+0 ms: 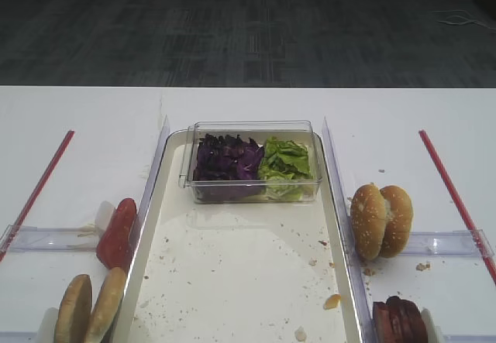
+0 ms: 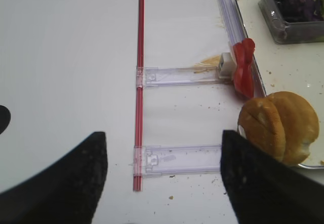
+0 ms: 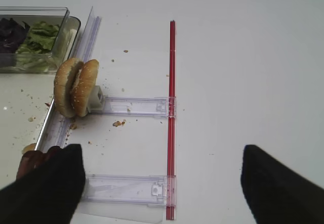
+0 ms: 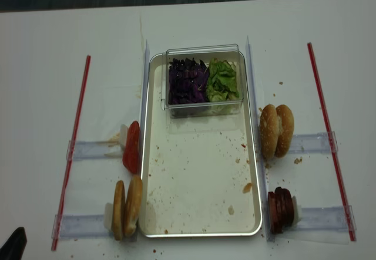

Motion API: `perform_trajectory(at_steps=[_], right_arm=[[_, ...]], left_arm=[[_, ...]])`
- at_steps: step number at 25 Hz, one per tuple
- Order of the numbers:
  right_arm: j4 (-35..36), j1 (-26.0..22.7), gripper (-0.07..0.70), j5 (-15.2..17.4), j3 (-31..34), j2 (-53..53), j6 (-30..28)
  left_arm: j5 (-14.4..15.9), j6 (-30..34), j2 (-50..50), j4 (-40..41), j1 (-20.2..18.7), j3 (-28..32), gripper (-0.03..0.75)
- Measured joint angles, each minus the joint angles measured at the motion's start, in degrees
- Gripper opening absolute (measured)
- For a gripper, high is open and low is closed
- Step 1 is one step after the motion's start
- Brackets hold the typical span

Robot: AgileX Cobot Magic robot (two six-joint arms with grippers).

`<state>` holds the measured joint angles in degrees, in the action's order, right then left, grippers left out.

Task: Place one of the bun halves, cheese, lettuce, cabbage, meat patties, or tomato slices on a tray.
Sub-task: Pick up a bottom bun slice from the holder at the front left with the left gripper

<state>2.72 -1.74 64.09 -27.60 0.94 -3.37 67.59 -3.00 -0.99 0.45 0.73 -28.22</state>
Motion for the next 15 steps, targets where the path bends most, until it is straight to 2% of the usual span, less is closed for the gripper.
perform_trajectory(at_steps=[15], right_arm=[[0.0, 0.0, 0.652, 0.0, 0.0, 0.0, 0.0]], left_arm=[[0.0, 0.0, 0.0, 0.0, 0.0, 0.0, 0.474]])
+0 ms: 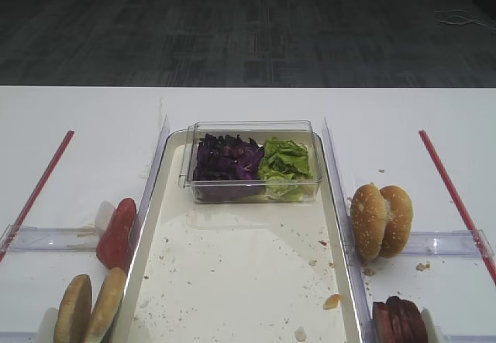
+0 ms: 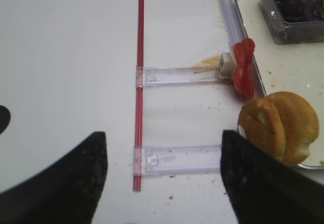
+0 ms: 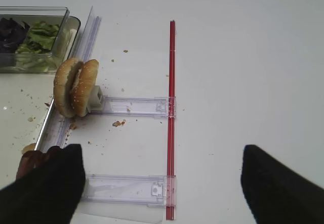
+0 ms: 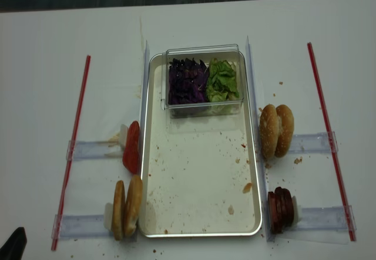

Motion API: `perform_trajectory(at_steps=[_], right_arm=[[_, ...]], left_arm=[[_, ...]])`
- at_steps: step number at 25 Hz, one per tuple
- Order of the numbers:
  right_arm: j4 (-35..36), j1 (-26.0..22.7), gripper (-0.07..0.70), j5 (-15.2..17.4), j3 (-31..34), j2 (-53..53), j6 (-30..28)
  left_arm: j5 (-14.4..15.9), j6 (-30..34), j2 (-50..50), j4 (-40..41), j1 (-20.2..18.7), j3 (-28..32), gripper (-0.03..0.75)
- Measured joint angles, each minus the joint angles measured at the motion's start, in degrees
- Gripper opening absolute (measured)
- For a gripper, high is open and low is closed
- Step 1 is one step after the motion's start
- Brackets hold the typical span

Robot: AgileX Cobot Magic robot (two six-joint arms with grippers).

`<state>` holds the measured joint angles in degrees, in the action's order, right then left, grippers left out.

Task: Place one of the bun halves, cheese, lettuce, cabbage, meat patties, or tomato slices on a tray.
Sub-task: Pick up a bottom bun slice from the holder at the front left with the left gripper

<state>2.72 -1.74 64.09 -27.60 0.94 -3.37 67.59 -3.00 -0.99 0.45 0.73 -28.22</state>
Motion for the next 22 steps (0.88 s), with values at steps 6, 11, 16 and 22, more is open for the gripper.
perform_trajectory(at_steps=[6, 11, 16, 22], right_arm=[[0.0, 0.0, 0.652, 0.0, 0.0, 0.0, -0.1], [0.0, 0.0, 0.652, 0.0, 0.0, 0.0, -0.1], [0.0, 0.0, 0.652, 0.0, 0.0, 0.0, -0.1], [0.0, 0.0, 0.652, 0.0, 0.0, 0.0, -0.1]], left_arm=[[0.0, 0.0, 0.0, 0.0, 0.0, 0.0, 0.474], [0.0, 0.0, 0.0, 0.0, 0.0, 0.0, 0.474], [0.0, 0.0, 0.0, 0.0, 0.0, 0.0, 0.474], [0.0, 0.0, 0.0, 0.0, 0.0, 0.0, 0.474]])
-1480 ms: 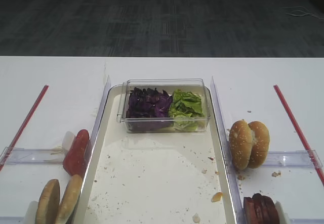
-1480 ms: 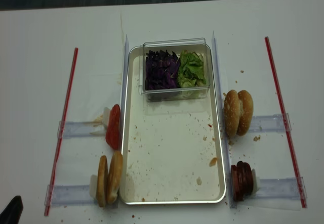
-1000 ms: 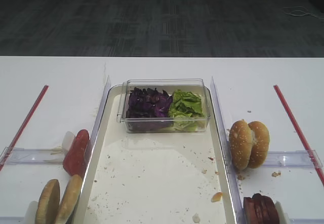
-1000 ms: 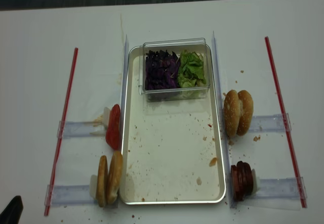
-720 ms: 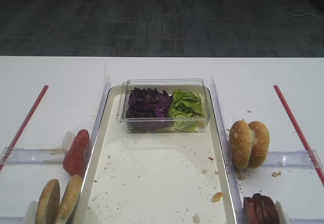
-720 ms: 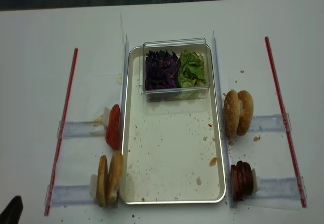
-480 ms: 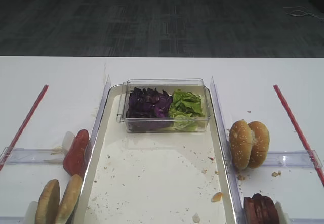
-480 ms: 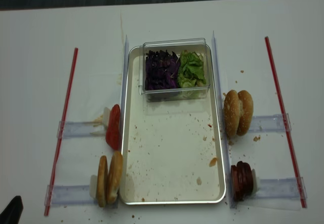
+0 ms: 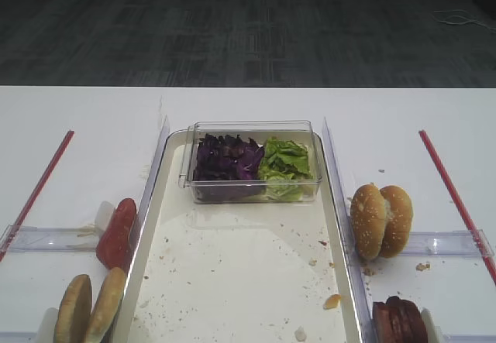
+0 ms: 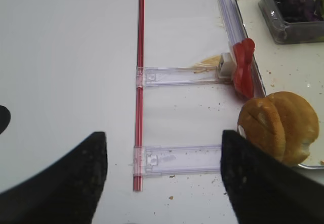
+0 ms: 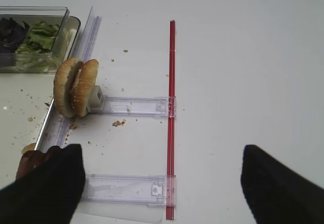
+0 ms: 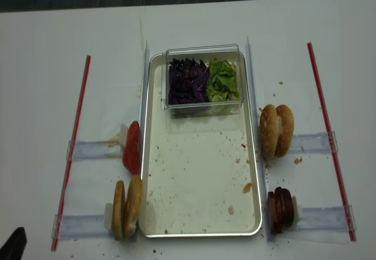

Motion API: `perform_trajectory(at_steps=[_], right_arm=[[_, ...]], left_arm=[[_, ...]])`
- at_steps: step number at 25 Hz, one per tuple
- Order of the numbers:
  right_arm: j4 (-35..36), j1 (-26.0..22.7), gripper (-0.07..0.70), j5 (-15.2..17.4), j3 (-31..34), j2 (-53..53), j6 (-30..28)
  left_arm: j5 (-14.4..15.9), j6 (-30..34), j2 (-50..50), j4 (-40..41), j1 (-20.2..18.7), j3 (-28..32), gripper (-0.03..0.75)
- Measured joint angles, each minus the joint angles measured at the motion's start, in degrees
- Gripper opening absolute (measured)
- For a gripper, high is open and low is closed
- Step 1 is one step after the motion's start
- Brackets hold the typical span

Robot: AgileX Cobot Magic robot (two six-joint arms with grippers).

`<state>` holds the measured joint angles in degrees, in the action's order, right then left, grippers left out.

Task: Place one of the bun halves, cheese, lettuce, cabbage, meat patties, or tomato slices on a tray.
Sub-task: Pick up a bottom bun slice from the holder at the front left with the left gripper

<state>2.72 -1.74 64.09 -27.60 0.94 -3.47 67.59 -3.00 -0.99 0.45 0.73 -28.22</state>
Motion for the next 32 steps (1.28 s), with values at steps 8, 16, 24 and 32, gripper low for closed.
perform_trajectory(at_steps=[8, 16, 24, 32], right_arm=[[0.0, 0.0, 0.652, 0.0, 0.0, 0.0, 0.0], [0.0, 0.0, 0.652, 0.0, 0.0, 0.0, 0.0], [0.0, 0.0, 0.652, 0.0, 0.0, 0.0, 0.0], [0.0, 0.0, 0.652, 0.0, 0.0, 0.0, 0.0]], left_arm=[[0.0, 0.0, 0.0, 0.0, 0.0, 0.0, 0.474], [0.0, -0.1, 6.9, 0.0, 0.0, 0.0, 0.474], [-0.2, -0.1, 24.7, 0.0, 0.0, 0.0, 0.474], [-1.3, -0.1, 40.3, 0.6, 0.0, 0.0, 0.474]])
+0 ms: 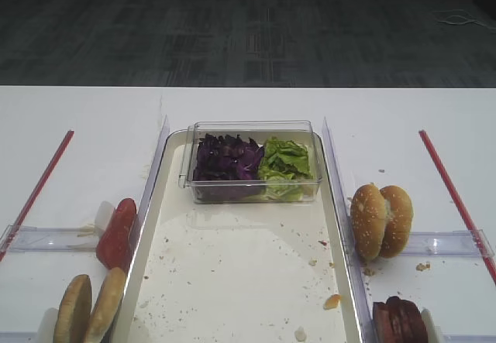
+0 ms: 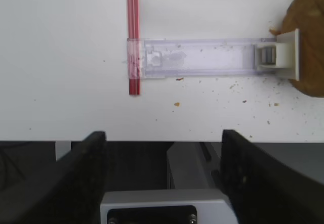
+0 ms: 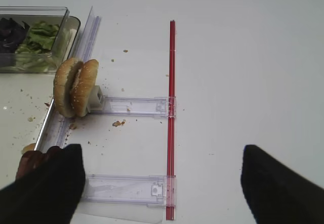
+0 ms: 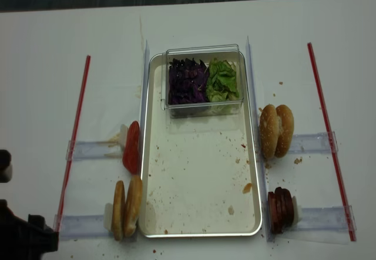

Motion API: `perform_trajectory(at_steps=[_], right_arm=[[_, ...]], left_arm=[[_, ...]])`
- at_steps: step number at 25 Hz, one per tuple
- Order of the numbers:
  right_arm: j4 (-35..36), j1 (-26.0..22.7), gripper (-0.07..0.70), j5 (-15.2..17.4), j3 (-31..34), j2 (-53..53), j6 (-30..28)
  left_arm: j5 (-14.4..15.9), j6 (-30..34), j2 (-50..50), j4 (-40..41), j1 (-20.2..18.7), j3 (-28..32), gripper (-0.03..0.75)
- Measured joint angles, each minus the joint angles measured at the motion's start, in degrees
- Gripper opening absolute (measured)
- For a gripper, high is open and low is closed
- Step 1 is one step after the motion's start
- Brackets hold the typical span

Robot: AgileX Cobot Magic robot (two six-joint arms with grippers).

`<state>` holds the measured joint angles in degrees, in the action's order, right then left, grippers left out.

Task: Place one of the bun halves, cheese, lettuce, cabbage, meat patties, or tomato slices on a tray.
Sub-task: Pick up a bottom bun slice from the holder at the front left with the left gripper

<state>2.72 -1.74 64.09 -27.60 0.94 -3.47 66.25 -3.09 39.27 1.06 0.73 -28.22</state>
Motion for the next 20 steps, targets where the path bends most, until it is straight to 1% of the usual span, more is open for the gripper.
perform_trajectory(at_steps=[4, 7, 20], right_arm=[[0.0, 0.0, 0.652, 0.0, 0.0, 0.0, 0.0], [0.0, 0.0, 0.652, 0.0, 0.0, 0.0, 0.0], [0.0, 0.0, 0.652, 0.0, 0.0, 0.0, 0.2]], left_arm=[[-0.3, 0.0, 5.8, 0.0, 0.0, 0.0, 0.474], [-0.7, 0.0, 8.2, 0.0, 0.0, 0.0, 0.473], [-1.0, 0.0, 11.5, 0.0, 0.0, -0.1, 0.473]])
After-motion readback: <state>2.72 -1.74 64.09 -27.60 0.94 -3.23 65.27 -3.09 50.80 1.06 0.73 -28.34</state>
